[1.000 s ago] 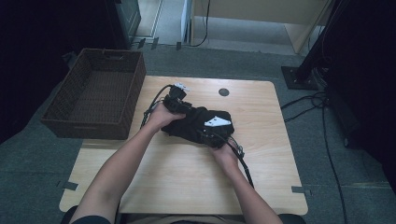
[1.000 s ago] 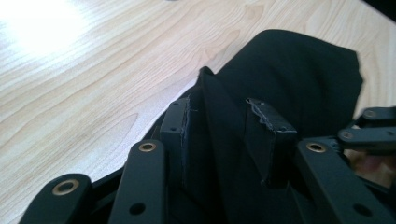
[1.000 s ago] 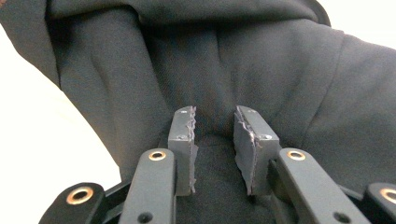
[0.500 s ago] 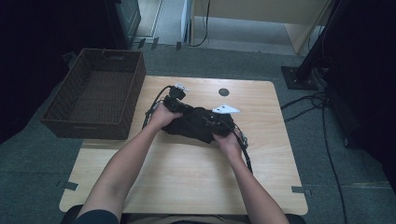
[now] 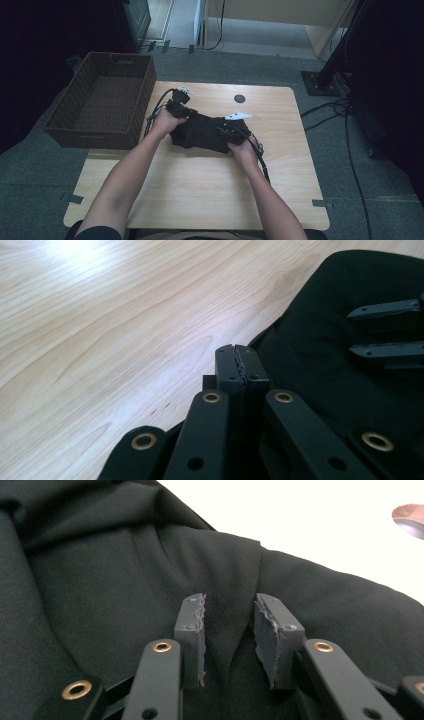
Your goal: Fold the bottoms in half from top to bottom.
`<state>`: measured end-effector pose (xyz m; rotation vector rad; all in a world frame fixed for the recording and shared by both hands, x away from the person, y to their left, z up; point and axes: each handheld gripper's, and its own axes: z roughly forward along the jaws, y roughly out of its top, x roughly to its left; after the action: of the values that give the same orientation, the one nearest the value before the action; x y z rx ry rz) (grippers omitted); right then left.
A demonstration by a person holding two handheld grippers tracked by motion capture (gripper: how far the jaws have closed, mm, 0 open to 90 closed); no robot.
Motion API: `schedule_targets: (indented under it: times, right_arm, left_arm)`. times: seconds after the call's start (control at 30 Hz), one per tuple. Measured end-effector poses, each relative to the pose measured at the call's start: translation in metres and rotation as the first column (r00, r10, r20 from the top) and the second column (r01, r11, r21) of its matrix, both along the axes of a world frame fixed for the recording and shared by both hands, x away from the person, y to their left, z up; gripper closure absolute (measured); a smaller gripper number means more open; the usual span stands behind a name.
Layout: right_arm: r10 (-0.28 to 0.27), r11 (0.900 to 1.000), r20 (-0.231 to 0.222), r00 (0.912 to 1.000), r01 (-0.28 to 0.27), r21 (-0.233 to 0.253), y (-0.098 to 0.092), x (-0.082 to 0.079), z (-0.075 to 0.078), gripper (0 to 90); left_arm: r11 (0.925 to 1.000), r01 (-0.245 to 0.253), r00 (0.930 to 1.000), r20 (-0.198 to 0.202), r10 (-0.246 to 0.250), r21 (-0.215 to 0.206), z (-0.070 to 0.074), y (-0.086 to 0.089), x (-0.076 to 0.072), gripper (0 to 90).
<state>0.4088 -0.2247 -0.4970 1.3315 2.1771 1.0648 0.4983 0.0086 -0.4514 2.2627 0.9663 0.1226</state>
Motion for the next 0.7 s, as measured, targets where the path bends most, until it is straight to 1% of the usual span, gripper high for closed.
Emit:
schedule_targets:
  times: [0.03,0.1,0.17,0.2,0.27,0.3,0.33,0.37,0.4,0.43,0.47,0.5,0.53,0.57,0.6,0.67,0.7]
  right_arm:
    - [0.0,1.0,-0.001,1.0,0.0,-0.009,0.0,0.0,0.0,66.6]
    - [0.009,1.0,0.008,0.9999,-0.009,-0.028,0.0,-0.001,0.0,67.1]
    - [0.001,1.0,0.012,0.9999,-0.001,-0.028,-0.001,-0.001,-0.001,67.6]
    - [0.0,1.0,0.012,0.9999,0.001,-0.027,-0.002,-0.001,-0.001,67.7]
    - [-0.001,0.999,0.026,0.9997,0.002,-0.042,-0.005,-0.002,-0.001,67.9]
    - [-0.012,0.999,0.024,0.9996,0.013,-0.039,-0.006,-0.003,-0.001,68.0]
    - [-0.016,1.0,0.023,0.9996,0.017,-0.027,-0.007,-0.003,-0.001,68.0]
    - [-0.017,1.0,0.021,0.9996,0.017,-0.021,-0.008,-0.003,0.002,68.3]
    - [-0.031,0.999,0.023,0.9993,0.031,-0.029,-0.009,-0.005,0.006,70.1]
    - [-0.041,0.999,0.031,0.9987,0.042,-0.018,-0.01,-0.007,0.01,70.6]
    - [-0.042,0.999,0.033,0.9986,0.041,0.009,-0.011,-0.009,0.015,70.6]
    - [-0.038,0.999,0.037,0.9986,0.037,0.019,-0.01,-0.013,0.02,70.4]
    - [-0.028,0.999,0.051,0.9983,0.028,0.015,-0.008,-0.017,0.025,69.9]
    - [-0.016,1.0,0.056,0.9983,0.014,0.024,-0.005,-0.021,0.028,69.7]
    - [-0.003,1.0,0.058,0.9983,0.002,0.025,-0.002,-0.025,0.032,69.8]
    - [0.032,0.999,0.059,0.9977,-0.034,0.03,0.008,-0.032,0.034,70.6]
    - [0.049,0.998,0.053,0.9974,-0.051,0.024,0.015,-0.033,0.032,70.5]
  left_arm:
    - [1.0,-0.005,1.0,-0.002,0.005,0.008,-0.001,0.002,0.0,90.0]
    - [0.9999,-0.013,0.9999,0.007,0.012,0.011,-0.001,0.006,-0.002,90.0]
    - [0.9996,-0.026,0.9997,0.004,0.025,0.011,-0.002,0.01,-0.003,90.0]
    - [0.9994,-0.035,0.9994,-0.004,0.035,0.003,-0.004,0.013,-0.005,90.0]
    - [0.9996,-0.029,0.9995,-0.013,0.029,-0.004,-0.007,0.016,-0.009,90.0]
    - [0.9996,-0.026,0.9995,-0.018,0.026,-0.007,-0.008,0.016,-0.012,90.0]
    - [0.9997,-0.022,0.9995,-0.021,0.022,-0.012,-0.008,0.016,-0.015,90.0]
    - [0.9994,-0.024,0.9996,-0.017,0.023,-0.026,-0.008,0.016,-0.018,90.0]
    - [0.999,-0.02,0.9997,-0.011,0.02,-0.039,-0.007,0.016,-0.022,90.0]
    - [0.9989,-0.015,0.9999,-0.01,0.014,-0.045,-0.006,0.016,-0.025,90.0]
    - [0.9989,-0.007,1.0,-0.004,0.007,-0.047,-0.005,0.015,-0.028,90.0]
    - [0.9989,-0.003,1.0,-0.001,0.003,-0.048,-0.005,0.015,-0.031,90.0]
    - [0.9988,-0.002,1.0,0.0,0.002,-0.049,-0.004,0.015,-0.033,90.0]
    - [0.9985,-0.001,1.0,0.003,0.001,-0.055,-0.004,0.014,-0.035,90.0]
    - [0.9986,0.0,1.0,0.006,0.0,-0.053,-0.003,0.013,-0.036,90.0]
    - [0.9986,0.004,1.0,0.004,-0.004,-0.052,-0.003,0.012,-0.039,90.0]
    - [0.9988,0.002,1.0,0.005,-0.002,-0.048,-0.003,0.012,-0.039,90.0]
